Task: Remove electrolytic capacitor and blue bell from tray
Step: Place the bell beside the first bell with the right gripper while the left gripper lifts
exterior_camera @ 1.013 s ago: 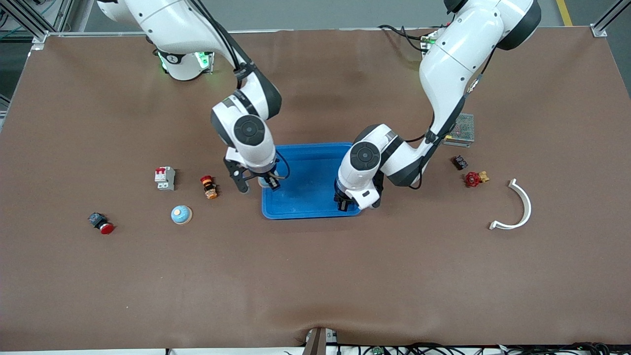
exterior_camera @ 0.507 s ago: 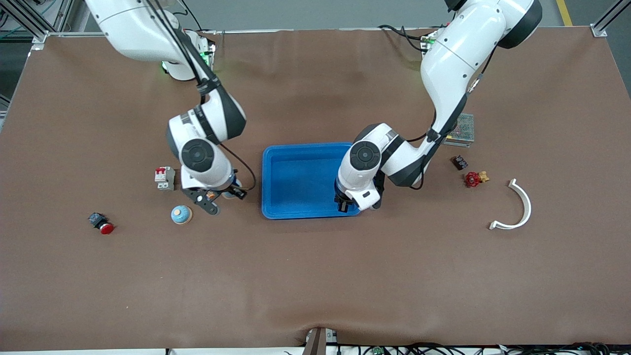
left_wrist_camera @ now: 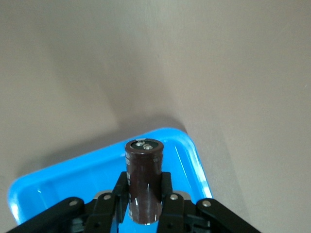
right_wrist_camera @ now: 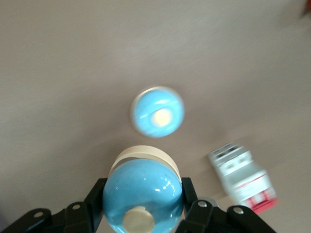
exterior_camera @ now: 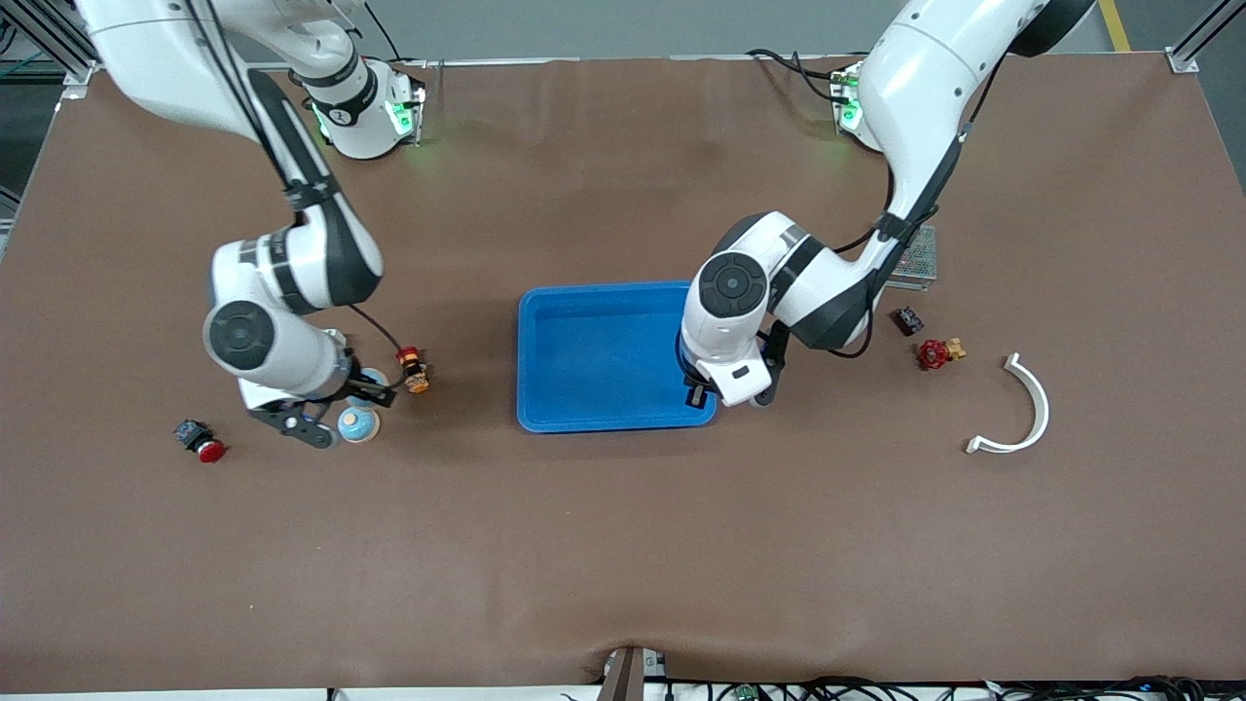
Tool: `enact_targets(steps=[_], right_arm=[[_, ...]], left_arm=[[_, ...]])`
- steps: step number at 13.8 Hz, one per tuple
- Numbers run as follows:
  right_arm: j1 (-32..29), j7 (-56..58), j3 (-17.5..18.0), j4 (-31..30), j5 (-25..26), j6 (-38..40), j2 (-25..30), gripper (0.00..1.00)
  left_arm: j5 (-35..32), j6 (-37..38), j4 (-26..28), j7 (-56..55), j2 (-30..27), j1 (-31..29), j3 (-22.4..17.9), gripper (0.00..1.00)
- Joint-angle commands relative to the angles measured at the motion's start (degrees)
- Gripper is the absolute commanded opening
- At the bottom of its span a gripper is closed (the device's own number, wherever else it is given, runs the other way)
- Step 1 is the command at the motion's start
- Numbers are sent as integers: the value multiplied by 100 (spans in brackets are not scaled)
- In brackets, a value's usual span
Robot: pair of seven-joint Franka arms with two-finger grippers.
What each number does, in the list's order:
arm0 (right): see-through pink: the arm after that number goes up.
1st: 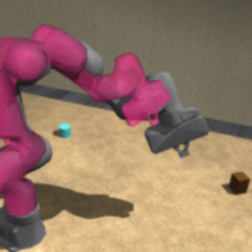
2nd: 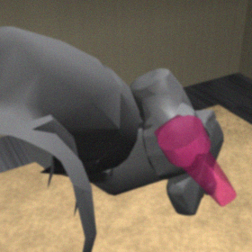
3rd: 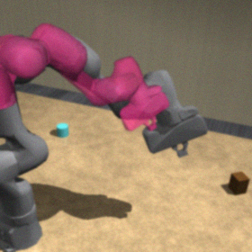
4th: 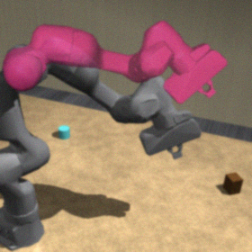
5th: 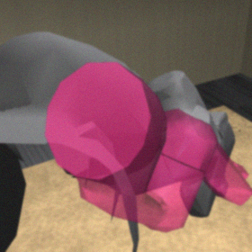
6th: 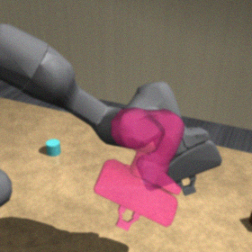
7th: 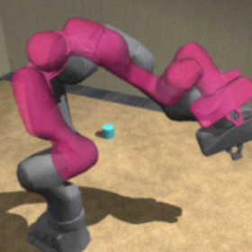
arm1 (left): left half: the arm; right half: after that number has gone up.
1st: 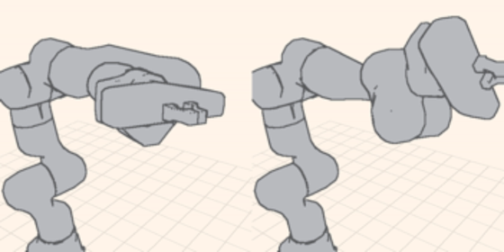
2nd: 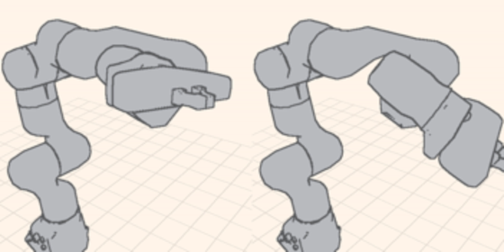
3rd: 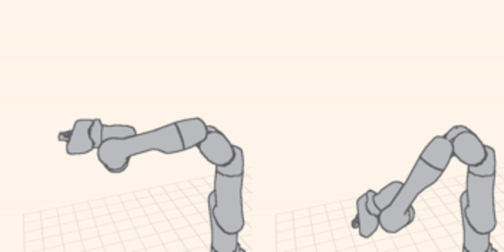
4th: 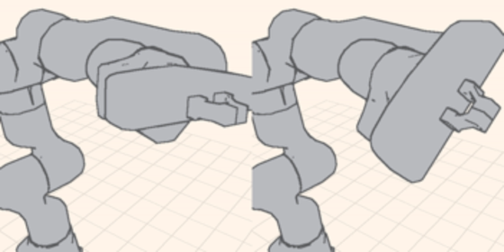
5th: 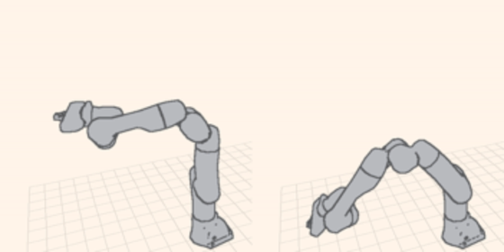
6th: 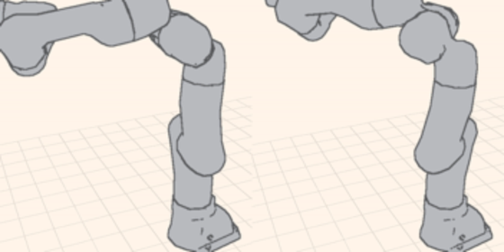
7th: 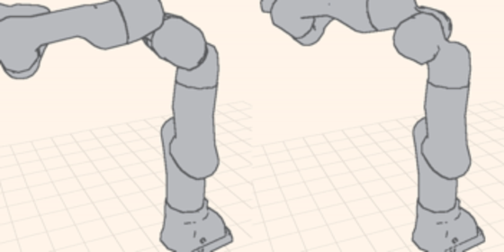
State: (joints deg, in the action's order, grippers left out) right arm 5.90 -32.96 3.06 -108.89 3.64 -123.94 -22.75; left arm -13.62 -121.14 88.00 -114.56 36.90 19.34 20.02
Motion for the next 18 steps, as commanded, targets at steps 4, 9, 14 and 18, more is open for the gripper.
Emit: enact_targets(steps=[4,9,14,18], right_arm=[[-764,1317,98,-422,180,-191,342,0],[-1353,2073,89,-739,505,-1053,254,0],[-1644,2356,89,-756,699,-1597,8,0],[-1881,2373,89,-932,857,-2319,-369,0]], left_arm=[[210,670,112,907,-446,-369,19,0],[421,987,112,1401,-649,-563,28,0],[439,1207,191,1980,-719,-853,28,0],[422,1234,384,2438,-719,-1090,11,0]])
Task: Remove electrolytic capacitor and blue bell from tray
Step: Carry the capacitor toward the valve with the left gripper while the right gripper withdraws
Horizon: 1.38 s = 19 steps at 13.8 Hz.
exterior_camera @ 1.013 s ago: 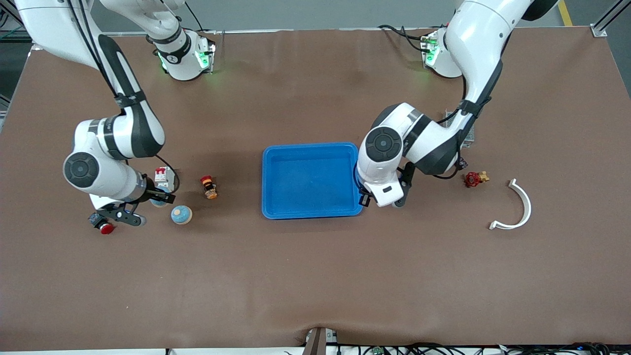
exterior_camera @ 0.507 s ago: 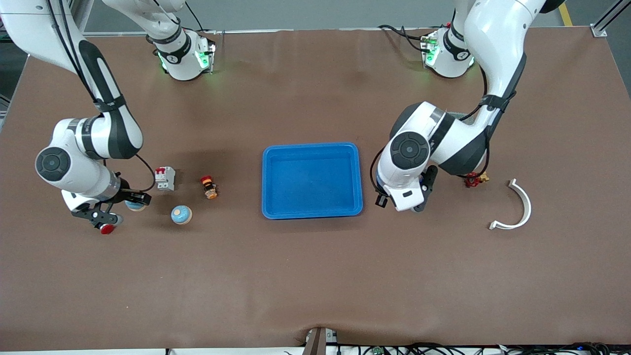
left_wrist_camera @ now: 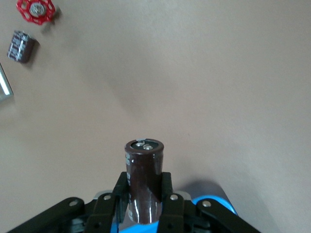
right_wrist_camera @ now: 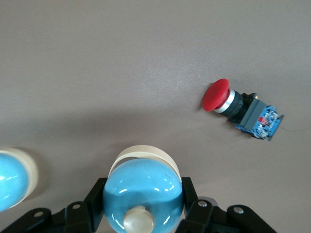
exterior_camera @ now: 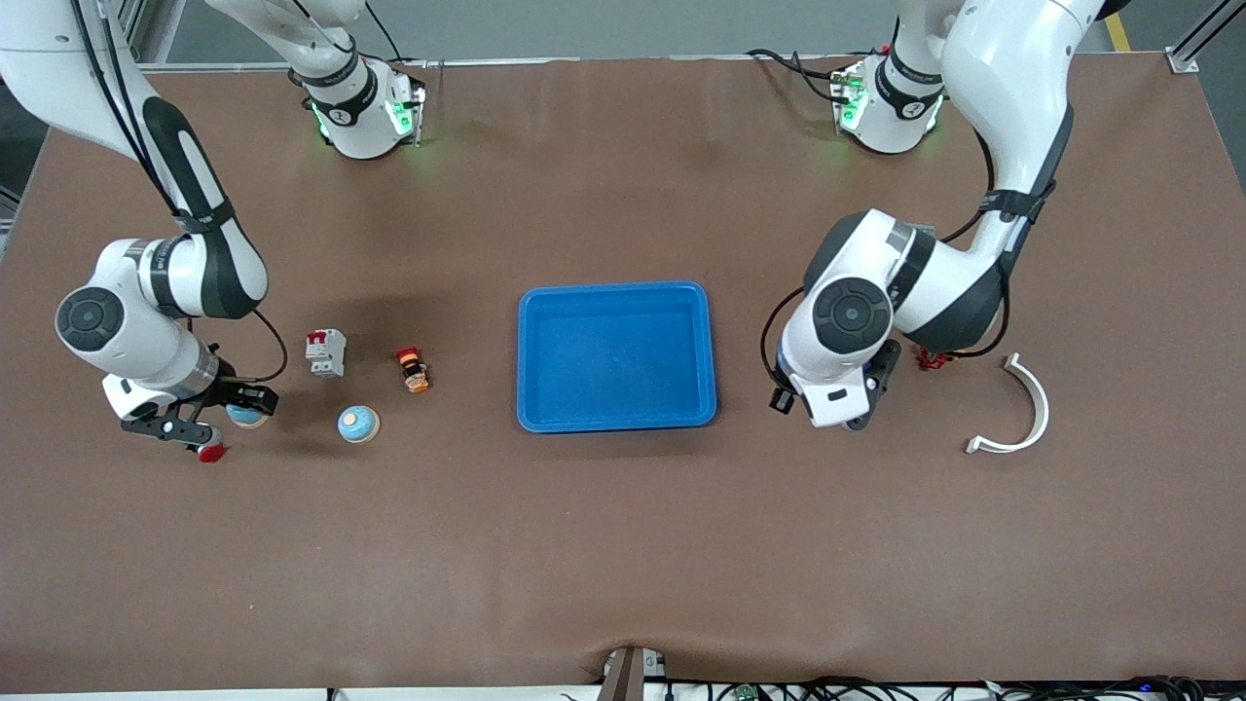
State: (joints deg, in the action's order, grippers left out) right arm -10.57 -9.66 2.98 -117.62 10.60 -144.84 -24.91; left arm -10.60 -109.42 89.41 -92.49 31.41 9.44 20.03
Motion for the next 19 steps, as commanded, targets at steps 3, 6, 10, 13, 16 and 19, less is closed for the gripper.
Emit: enact_targets(steps=[3,6,10,13,16,19], right_arm=[[-314,8,115,-41,101,-290,-357,0],[-314,-45,132,-24,74,-273,-383,0],[-261,-54,141,11,-294,-211,-392,0],[-270,-45,150,64,-461,-202,-436,0],[-191,-19,150,274,-900,112,-497,0],[-182,-10,150,477,-1138,360,-603,0]], left_arm=[[50,61,410,468,-179,-319,-17,0],[6,61,612,801,-170,-556,-35,0],[-309,43,893,1329,-179,-917,-26,0],[-653,-53,1087,1487,-153,-1102,-26,0],[-733,-167,1158,1759,-135,-1340,-17,0],[-733,-255,1184,1874,-100,-1428,-17,0]])
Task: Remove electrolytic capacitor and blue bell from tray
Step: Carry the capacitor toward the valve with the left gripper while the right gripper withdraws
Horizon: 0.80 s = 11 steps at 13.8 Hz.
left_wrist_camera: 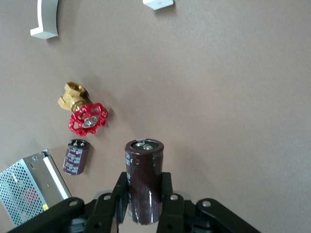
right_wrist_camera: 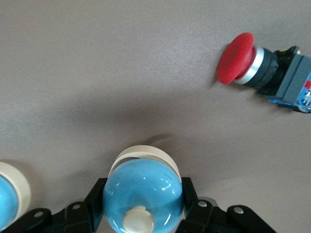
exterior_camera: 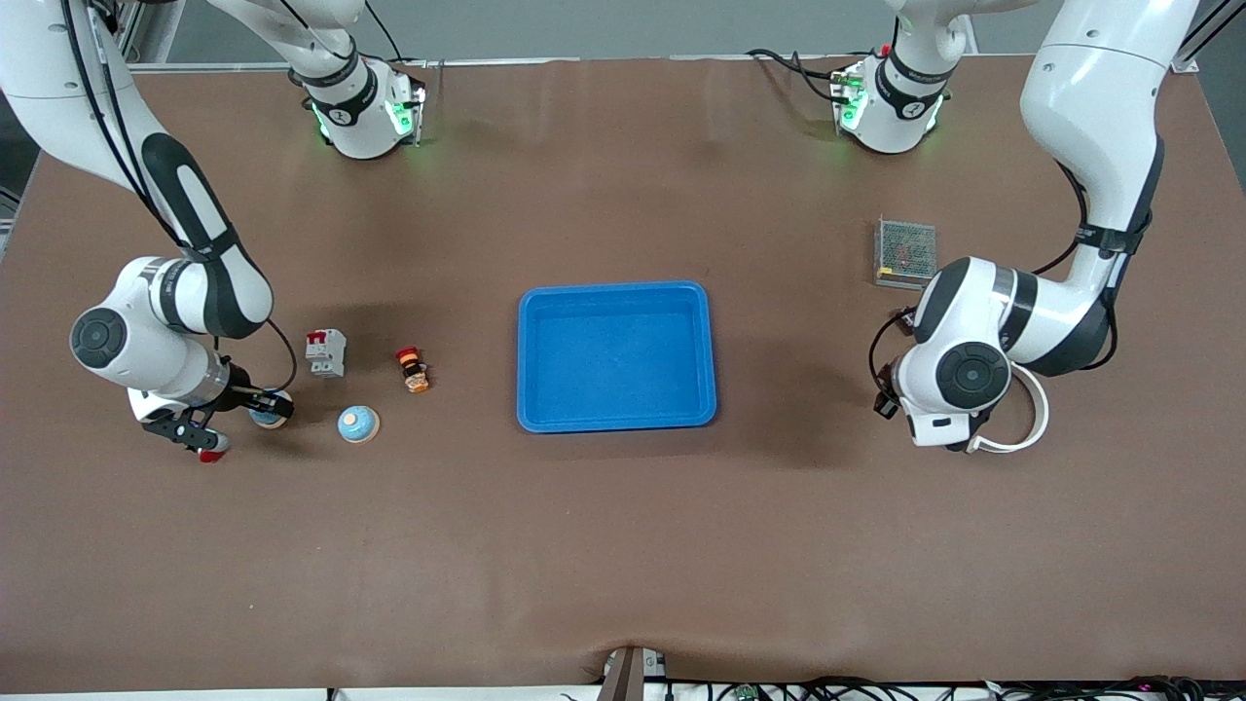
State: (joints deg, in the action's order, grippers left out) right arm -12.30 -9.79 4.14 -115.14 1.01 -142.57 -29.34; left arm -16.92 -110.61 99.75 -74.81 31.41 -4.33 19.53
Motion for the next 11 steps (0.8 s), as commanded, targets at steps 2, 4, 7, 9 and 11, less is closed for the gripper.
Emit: enact_targets(steps=[2,4,7,9,11], right_arm=[[-9,12,35,290,-180,133,-230,0],[-9,21,35,351,-180,115,-318,0],[-9,21,35,395,-180,80,-371,0],[-9,21,35,396,-180,98,-371,0],[-9,39,26,439,-172,124,-371,0]], left_arm=[[-101,-250,150,238,-48,-164,33,0],[-110,-347,185,562,22,-296,24,0],[-443,-776,518,687,58,-437,24,0],[-742,-997,695,696,75,-603,33,0],[-822,-1077,765,861,84,-648,33,0]])
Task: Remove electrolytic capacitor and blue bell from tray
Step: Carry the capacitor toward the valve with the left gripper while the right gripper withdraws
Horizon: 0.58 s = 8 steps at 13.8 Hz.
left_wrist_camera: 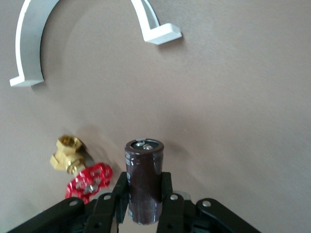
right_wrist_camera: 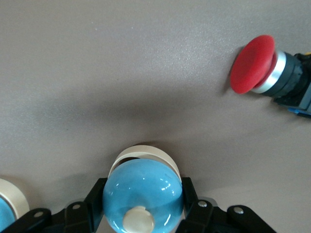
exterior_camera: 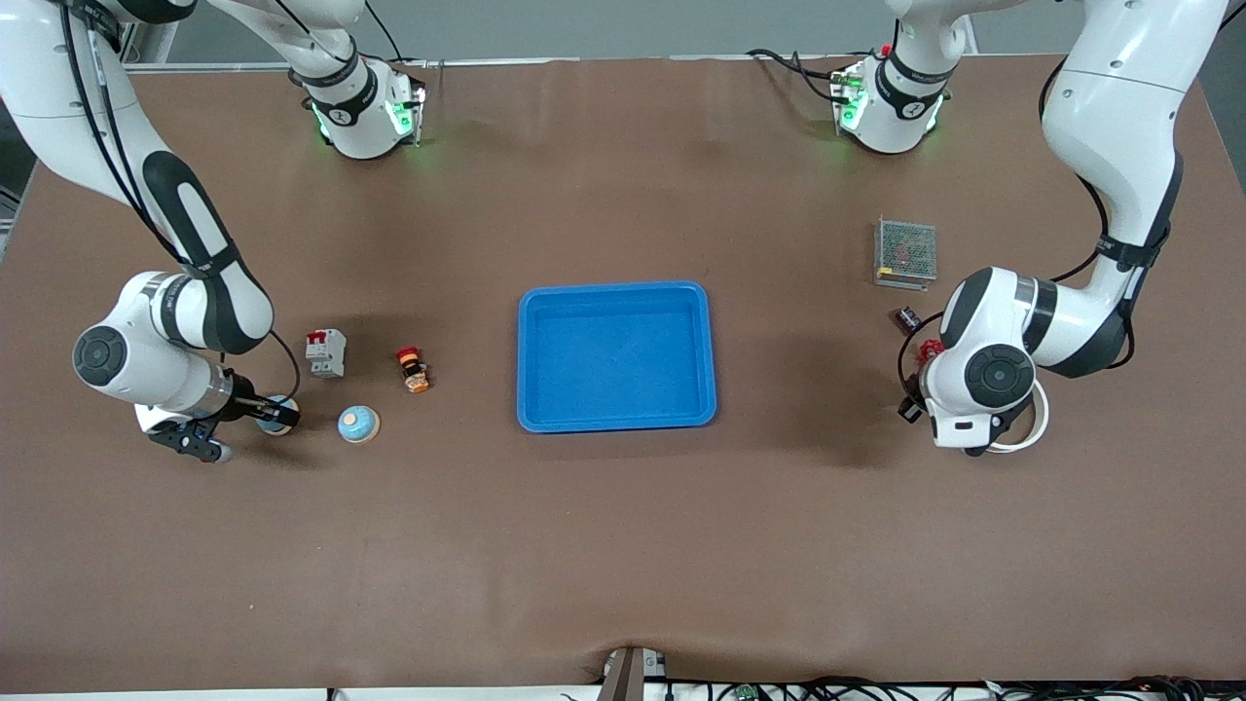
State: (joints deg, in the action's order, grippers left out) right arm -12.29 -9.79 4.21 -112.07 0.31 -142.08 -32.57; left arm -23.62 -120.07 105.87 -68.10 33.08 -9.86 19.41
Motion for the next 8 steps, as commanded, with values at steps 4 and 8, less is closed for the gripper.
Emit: enact_targets(steps=[4,8], right_arm=[[-63,213,18,194,-48,75,-91,0],[-186,478,10,238,-66,75,-171,0]], left_arm=[[-152,-165,162,437,-47,-227,45,0],[-291,-393,215,508,49,-315,28,0]])
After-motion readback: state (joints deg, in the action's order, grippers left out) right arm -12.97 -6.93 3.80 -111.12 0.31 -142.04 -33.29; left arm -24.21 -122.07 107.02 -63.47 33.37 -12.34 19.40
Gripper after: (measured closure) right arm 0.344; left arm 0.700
